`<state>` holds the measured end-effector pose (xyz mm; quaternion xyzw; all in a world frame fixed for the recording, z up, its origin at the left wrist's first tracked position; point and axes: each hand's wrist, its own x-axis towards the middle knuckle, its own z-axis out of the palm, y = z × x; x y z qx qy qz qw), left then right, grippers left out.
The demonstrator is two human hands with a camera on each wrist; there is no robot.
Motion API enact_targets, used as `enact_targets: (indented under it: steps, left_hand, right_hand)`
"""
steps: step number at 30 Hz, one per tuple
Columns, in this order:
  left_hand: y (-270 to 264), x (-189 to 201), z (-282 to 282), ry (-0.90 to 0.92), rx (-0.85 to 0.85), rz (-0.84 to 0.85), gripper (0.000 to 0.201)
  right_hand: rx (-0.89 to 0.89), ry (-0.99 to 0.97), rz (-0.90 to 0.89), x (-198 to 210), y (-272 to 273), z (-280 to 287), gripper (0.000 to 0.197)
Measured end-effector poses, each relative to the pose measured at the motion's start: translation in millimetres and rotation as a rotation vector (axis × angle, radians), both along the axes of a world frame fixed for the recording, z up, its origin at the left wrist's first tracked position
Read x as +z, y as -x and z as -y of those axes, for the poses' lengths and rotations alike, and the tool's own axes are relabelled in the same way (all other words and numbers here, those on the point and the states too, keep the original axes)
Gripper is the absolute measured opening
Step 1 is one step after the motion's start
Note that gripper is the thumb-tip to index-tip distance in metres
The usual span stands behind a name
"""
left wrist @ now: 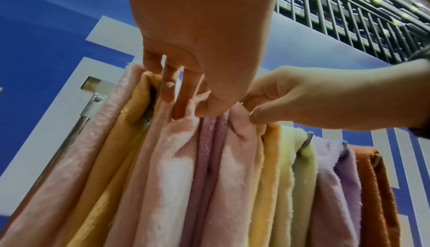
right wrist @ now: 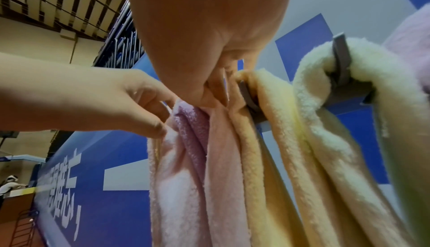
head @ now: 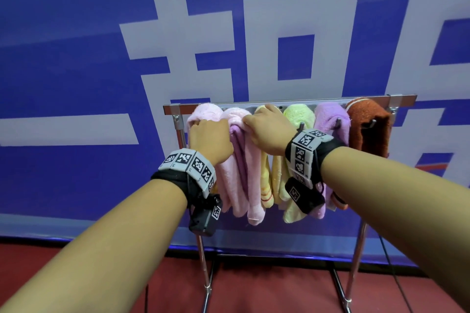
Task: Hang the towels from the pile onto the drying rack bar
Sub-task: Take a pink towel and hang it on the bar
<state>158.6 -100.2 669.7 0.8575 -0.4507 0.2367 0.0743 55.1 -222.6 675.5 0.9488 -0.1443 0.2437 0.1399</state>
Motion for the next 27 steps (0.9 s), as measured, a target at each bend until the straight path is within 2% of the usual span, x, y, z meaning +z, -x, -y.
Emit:
enact_targets:
  steps: [1,5,9,13,17,22,27]
  left_hand:
    - [3.8,-1.9,-6.3,-0.006,0.004,-0.050,0.027]
    - [18.4,-13.9,-32.2,-0.024,0.015,-0.202,0.032]
    - [43.1,-39.7,-53.8,-0.024,-0.018,-0.290,0.035]
    - [71.3,-75.4,-64.1,-0.055,-0.022,-0.364,0.042]
    - [94.6,-124.2,-67.0,-0.074,-0.048,-0.422,0.043]
    - [116.2,-207.0,-60.4,-0.127,-0.063,-0.534,0.053]
    - [127.4,-296.5,-53.6,-0.256,-0.067,-0.649,0.053]
  right_hand:
    - [0.022,-0.015,0.017,-1.5,5.3,-3.8,0.065]
    - [0.065,-0.066,0.065,-14.5,30.9,-18.5,0.043]
    - [0.079,-0.150,0.082,-37.1,59.7,-41.0,0.046]
    - [-0.011,-0.342,0.020,-77.2,92.1,-57.7,0.047]
    - [-0.053,-0.541,-0.028,-131.5,118.8,-62.6,0.040]
    - [-0.128,-0.649,-0.160,-219.8,148.9,-60.6,0.054]
    - [-0.224,-0.776,-0.297,-311.3,166.0,-57.1,0.052]
